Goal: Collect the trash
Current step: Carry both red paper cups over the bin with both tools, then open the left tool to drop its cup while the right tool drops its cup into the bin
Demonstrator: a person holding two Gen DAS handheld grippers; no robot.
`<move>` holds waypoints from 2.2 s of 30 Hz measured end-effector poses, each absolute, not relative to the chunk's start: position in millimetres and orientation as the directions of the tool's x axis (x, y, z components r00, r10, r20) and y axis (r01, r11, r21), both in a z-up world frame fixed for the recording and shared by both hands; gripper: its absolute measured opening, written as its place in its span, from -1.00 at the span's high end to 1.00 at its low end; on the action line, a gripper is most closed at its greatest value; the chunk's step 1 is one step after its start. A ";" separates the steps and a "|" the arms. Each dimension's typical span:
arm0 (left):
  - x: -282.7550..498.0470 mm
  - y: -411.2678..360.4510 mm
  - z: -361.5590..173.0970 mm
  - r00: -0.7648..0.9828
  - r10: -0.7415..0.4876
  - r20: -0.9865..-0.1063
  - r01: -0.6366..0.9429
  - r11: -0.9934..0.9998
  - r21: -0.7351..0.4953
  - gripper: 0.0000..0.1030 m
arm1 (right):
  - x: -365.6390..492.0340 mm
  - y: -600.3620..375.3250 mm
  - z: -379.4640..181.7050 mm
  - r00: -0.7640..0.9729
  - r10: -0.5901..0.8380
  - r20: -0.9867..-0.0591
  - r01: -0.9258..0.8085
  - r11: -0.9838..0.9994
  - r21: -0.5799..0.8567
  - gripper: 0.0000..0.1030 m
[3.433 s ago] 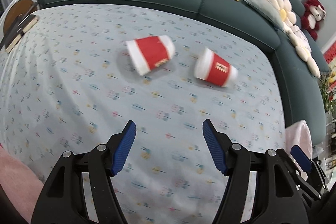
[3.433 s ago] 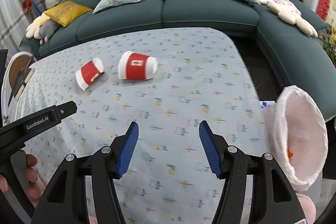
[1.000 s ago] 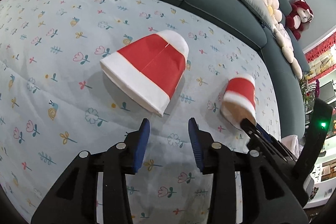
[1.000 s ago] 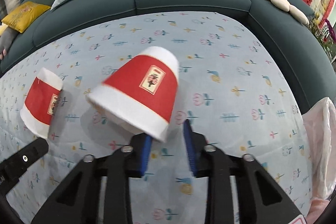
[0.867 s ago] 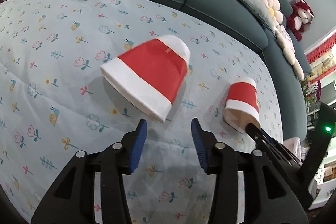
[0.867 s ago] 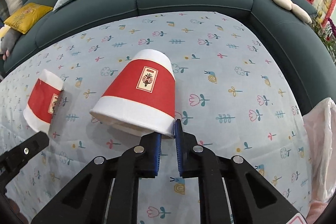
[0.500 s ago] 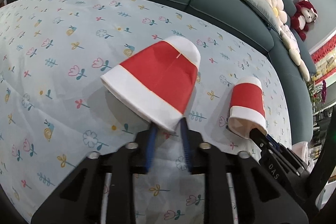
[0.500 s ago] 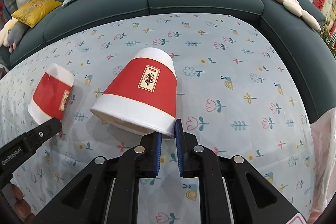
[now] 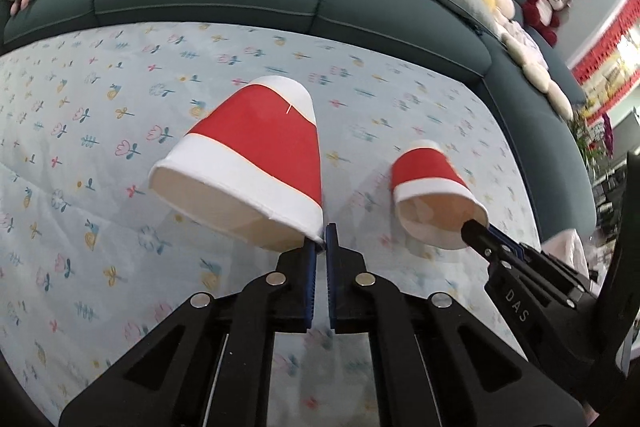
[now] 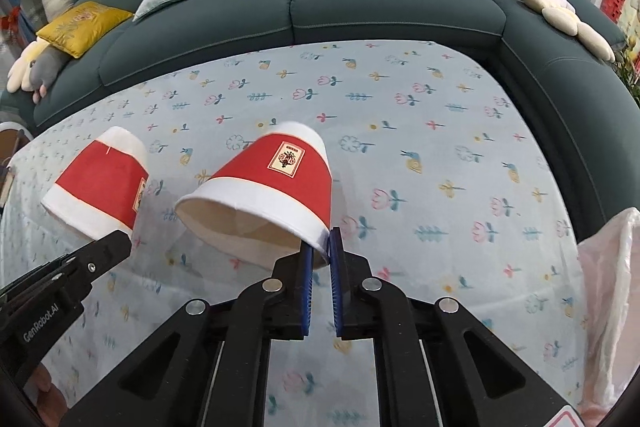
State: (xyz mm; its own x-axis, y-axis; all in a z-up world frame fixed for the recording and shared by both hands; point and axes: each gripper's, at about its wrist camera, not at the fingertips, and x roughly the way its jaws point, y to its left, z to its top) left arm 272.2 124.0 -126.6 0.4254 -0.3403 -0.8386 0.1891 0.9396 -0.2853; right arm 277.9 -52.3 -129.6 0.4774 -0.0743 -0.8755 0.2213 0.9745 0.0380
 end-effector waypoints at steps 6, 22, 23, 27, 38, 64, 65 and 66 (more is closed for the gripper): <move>237.2 95.4 -111.3 0.404 -0.358 -0.842 0.225 0.931 -0.287 0.92 | 241.8 -66.7 -107.3 0.494 -0.068 -0.867 0.217 0.975 0.047 0.87; 141.5 -22.3 -66.6 0.377 -0.423 -0.824 0.366 0.885 -0.287 0.92 | 124.7 -157.7 -54.1 0.560 -0.102 -0.822 0.319 0.942 0.101 0.87; 136.1 -29.3 -64.9 0.376 -0.426 -0.823 0.377 0.882 -0.284 0.92 | 117.1 -164.8 -51.7 0.564 -0.106 -0.819 0.329 0.938 0.105 0.87; 116.4 -56.1 -58.5 0.369 -0.435 -0.821 0.414 0.868 -0.274 0.92 | 92.8 -188.5 -45.0 0.576 -0.126 -0.808 0.363 0.925 0.115 0.87; 74.9 -130.7 -48.6 0.333 -0.471 -0.817 0.523 0.813 -0.256 0.92 | 34.1 -258.1 -37.6 0.587 -0.180 -0.789 0.471 0.869 0.153 0.87; 34.5 -227.4 -54.2 0.250 -0.481 -0.840 0.637 0.735 -0.231 0.91 | -30.0 -352.6 -42.5 0.565 -0.260 -0.783 0.627 0.752 0.202 0.87; 34.1 -229.6 -54.6 0.246 -0.481 -0.841 0.640 0.733 -0.232 0.91 | -30.7 -353.7 -42.7 0.565 -0.261 -0.783 0.628 0.751 0.203 0.87; 34.1 -231.5 -55.1 0.244 -0.481 -0.842 0.641 0.732 -0.232 0.91 | -31.0 -354.3 -43.0 0.565 -0.261 -0.783 0.629 0.750 0.204 0.87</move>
